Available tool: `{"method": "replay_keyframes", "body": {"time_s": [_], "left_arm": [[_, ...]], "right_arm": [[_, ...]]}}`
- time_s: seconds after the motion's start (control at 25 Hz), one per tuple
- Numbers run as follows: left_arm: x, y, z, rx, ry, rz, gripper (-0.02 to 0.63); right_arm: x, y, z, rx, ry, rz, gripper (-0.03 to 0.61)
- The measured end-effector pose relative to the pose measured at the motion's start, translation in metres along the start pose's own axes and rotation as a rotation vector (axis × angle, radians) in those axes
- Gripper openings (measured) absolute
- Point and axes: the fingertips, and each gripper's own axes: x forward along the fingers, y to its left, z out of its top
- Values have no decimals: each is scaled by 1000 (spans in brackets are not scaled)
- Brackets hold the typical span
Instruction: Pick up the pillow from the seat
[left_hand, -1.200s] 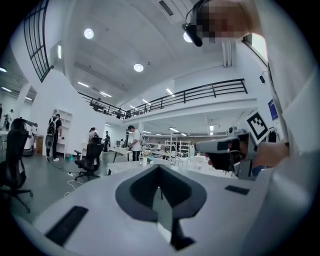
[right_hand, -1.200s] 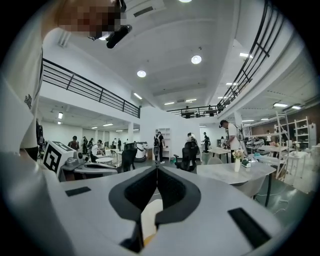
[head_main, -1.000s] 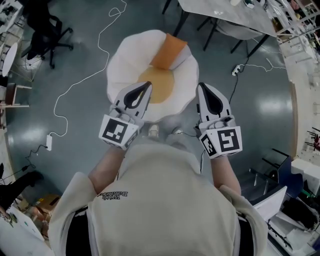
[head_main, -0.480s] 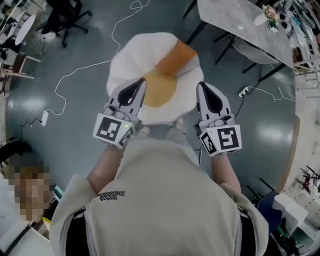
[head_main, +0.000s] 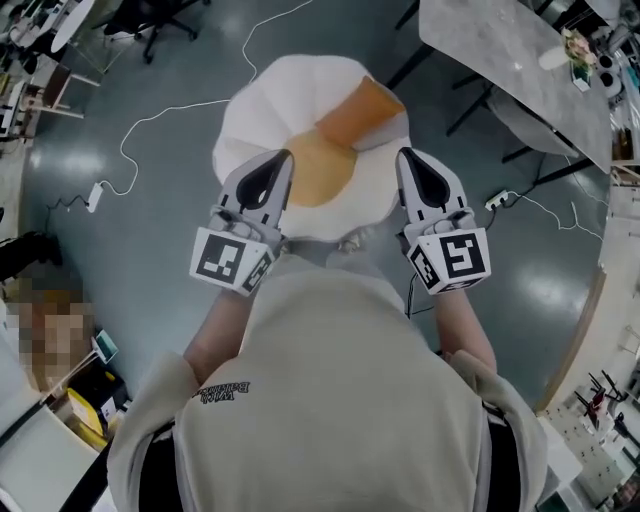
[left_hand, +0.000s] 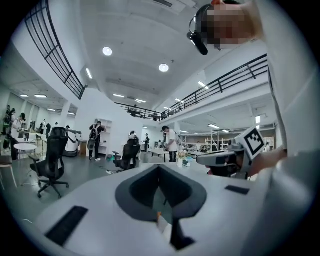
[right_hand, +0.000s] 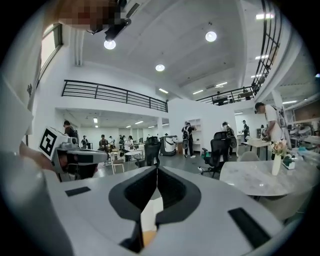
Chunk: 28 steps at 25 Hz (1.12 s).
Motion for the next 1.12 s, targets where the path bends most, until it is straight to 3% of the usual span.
{"method": "replay_keyframes", "body": {"time_s": [0.2,0.32,0.4,0.64,0.84,1.12], "left_arm": [[22,2,-15,52,39,-11,9],[41,13,-24,68,67,-29,9],[53,22,-29,49,71,-37,9],[118,53,-61,89,43,-62,9],[188,65,-121,84,-15,-112,9],[256,77,-231,-28,-18,-136,9]], "right_arm": [[37,-40,-30,26,24,23,11],[81,-65,-54,-23,78,46,19],[109,-76,-65,-71,99,67,108],[192,-105,-118,-153,175,176,226],[243,-140,-203,-146,256,218,306],[285,-171,-329,-140,364,254,358]]}}
